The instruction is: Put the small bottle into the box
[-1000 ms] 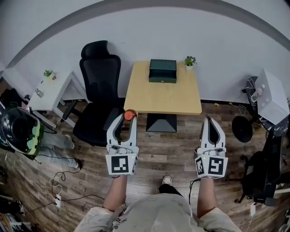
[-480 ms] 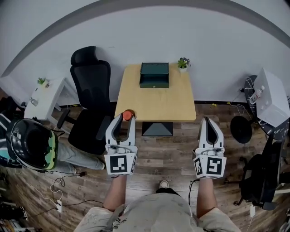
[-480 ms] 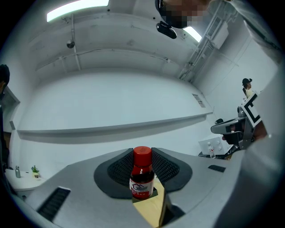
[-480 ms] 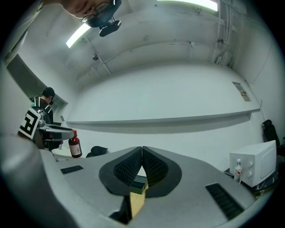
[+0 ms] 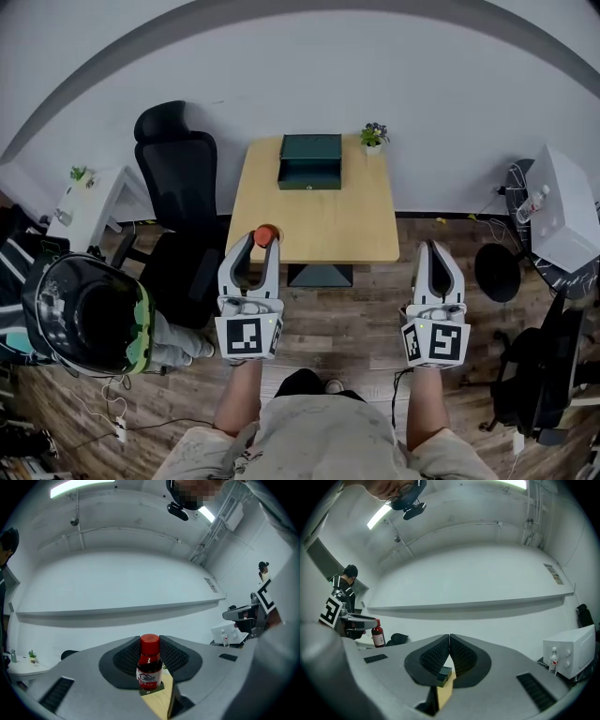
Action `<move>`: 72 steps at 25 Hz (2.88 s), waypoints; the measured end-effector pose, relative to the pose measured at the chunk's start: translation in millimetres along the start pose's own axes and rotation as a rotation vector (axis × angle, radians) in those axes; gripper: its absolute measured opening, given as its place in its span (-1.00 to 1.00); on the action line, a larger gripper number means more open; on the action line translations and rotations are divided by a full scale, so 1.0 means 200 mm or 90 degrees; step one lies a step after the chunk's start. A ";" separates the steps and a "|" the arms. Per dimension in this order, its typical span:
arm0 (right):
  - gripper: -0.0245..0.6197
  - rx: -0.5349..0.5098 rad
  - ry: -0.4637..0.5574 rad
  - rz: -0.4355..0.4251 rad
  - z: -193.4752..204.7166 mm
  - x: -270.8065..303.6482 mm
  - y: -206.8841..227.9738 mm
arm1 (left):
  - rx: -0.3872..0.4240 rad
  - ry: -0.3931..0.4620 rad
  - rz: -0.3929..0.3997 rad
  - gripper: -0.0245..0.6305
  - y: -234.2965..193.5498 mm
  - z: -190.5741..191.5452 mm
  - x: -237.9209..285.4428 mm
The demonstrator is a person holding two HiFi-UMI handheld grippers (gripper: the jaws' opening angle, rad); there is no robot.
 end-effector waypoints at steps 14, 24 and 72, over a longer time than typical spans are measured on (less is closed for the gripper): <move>-0.87 -0.022 -0.021 -0.003 0.14 0.43 0.00 | -0.017 -0.007 0.007 -0.53 -0.16 0.20 0.39; -0.87 -0.045 -0.033 -0.010 0.20 0.88 -0.10 | -0.038 -0.009 0.015 -0.53 -0.40 0.34 0.76; -0.87 -0.011 -0.094 -0.019 0.78 1.77 0.19 | -0.047 -0.097 0.072 -0.53 -0.34 0.93 1.75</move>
Point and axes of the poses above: the fingertips, and each gripper's own axes: x forward along the fingers, y to its right, z out of its underside, the point moved 1 cm from there along -x, backward along the fingers, and after that the axes turned 1 degree about -z, right-handed, at the moved point
